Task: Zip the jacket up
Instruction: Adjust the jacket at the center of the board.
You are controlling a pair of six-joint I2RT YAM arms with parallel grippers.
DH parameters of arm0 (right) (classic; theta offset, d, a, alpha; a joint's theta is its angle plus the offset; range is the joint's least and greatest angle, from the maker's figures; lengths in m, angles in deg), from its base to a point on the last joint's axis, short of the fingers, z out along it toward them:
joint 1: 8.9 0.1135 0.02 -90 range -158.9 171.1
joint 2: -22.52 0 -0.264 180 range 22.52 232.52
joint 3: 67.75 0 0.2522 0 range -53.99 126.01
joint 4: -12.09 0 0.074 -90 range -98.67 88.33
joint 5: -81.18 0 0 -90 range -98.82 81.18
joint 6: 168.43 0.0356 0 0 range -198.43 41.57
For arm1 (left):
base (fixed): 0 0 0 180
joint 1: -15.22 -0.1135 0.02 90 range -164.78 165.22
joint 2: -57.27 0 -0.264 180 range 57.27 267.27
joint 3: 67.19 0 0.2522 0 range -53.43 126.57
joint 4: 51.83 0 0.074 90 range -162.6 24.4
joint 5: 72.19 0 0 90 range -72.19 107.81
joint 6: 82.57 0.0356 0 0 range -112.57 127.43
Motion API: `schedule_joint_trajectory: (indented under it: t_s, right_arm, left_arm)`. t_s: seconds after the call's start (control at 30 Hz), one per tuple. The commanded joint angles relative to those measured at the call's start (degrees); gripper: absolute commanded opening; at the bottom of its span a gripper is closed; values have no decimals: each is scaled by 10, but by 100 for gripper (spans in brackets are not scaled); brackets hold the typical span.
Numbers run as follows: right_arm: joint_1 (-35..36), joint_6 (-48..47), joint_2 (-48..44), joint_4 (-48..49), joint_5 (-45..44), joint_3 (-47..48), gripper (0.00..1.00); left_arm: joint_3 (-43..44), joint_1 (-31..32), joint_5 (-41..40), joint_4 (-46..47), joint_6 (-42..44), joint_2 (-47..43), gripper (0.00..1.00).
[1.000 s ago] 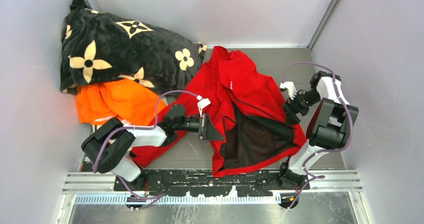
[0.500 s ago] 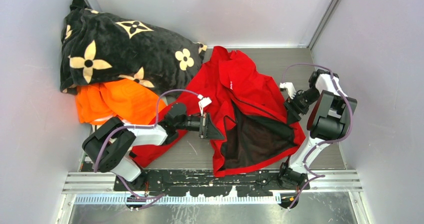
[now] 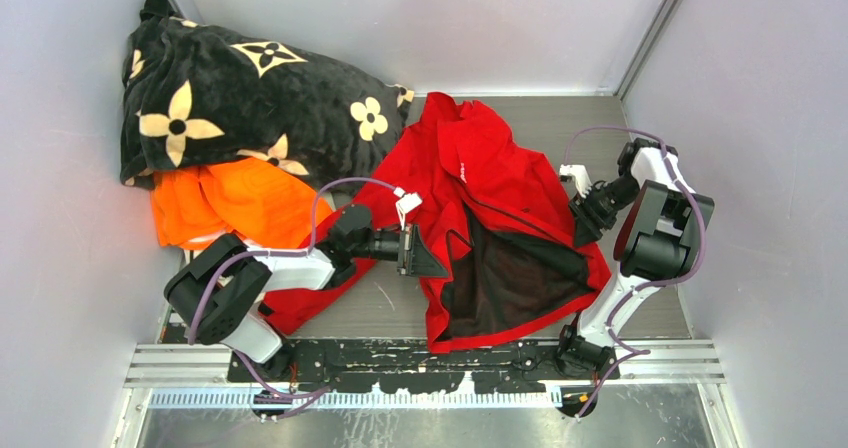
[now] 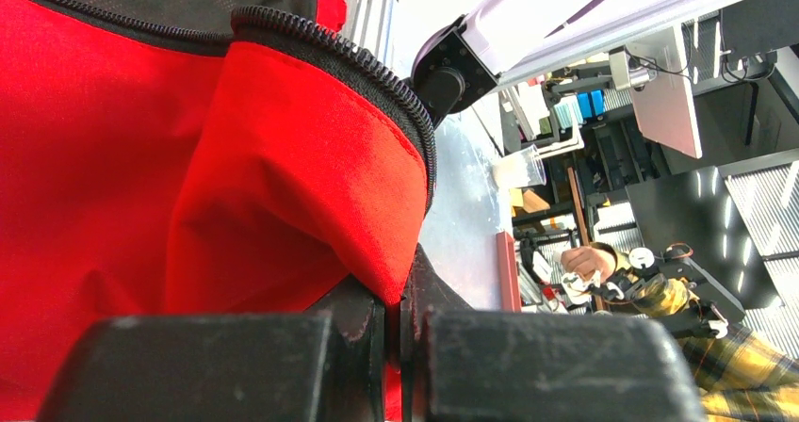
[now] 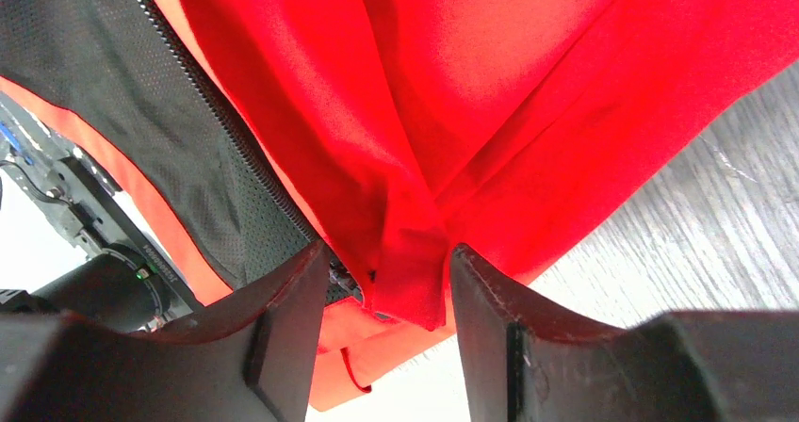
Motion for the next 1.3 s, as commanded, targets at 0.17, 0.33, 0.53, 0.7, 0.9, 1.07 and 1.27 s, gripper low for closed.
schedule_joint_trajectory:
  t_s: [0.17,0.33,0.53,0.7,0.9,1.07,1.27]
  right_arm:
    - [0,0,-17,-5,-2,-3,52]
    - [0,1,-5,4,0,-9,46]
    - [0,2,-9,3,11,-13,15]
    - [0,6,-41,-8,36,-16,1]
    - [10,48,-111,-32,97,-7,1]
    - [59,128,-181,-15,115,-18,1]
    - [137,270,-247,62,107,-56,1]
  left_arm:
    - [11,-4,3,19,10,-11,0]
    - [10,-5,0,15,10,-14,0]
    - [11,-5,-3,10,11,-15,0]
    - [14,-5,-3,7,10,-14,0]
    - [16,-5,-6,-1,15,-21,0]
    - [21,-6,-13,-23,34,-38,0]
    - [23,-6,-28,-38,50,-62,0]
